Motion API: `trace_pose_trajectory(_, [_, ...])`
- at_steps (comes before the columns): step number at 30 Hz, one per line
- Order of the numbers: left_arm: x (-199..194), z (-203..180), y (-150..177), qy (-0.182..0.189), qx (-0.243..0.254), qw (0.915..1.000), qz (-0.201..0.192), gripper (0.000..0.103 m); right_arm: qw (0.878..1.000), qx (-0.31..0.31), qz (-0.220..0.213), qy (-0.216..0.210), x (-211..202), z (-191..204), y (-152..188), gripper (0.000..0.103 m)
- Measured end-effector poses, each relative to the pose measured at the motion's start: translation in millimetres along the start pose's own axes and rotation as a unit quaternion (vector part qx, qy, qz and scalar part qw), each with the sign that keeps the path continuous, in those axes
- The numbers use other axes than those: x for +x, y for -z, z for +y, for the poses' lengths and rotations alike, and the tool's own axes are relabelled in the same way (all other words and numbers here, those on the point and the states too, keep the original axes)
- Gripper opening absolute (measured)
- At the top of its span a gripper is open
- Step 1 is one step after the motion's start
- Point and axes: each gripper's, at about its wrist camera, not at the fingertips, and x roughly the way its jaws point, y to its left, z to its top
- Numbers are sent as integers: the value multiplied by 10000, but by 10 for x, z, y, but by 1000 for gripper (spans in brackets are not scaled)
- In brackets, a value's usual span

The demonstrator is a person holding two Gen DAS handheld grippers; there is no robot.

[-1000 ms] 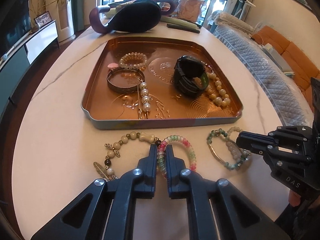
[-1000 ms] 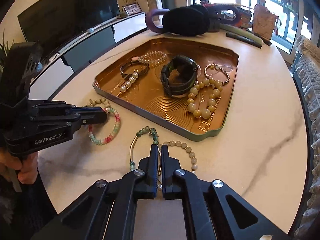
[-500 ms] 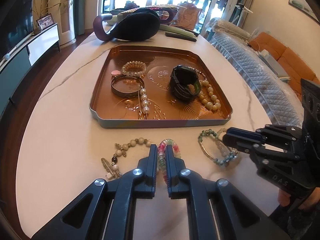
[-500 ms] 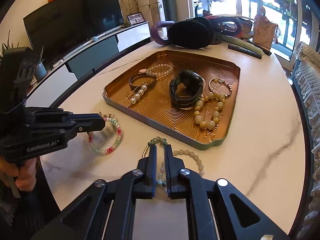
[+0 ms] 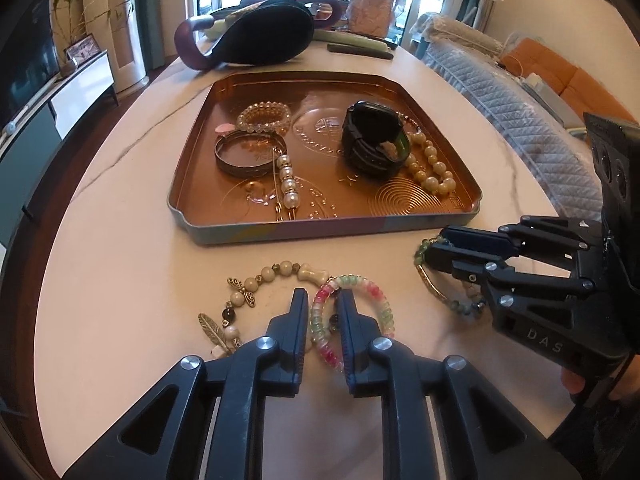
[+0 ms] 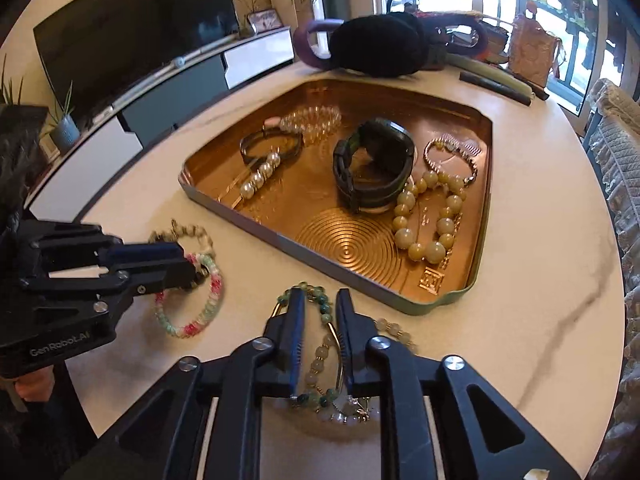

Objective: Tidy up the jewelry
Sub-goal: 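Grasp the pink-green bead bracelet with the left tool while the right tool grasps the green bead bangle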

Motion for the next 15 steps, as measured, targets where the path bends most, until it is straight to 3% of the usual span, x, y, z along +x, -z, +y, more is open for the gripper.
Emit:
trace_pose_trajectory(3, [15, -19, -6, 68, 58, 9999, 51, 10, 9996, -224, 4, 185, -3, 63, 3, 16])
trace_pose_trajectory(4, [2, -25, -12, 99, 61, 9999, 45, 7, 9995, -221, 2, 222, -5, 63, 7, 5])
trace_pose_trajectory(15, [-227, 33, -83, 267, -76, 9993, -245, 7, 9995, 102, -308, 61, -201, -56, -41, 5])
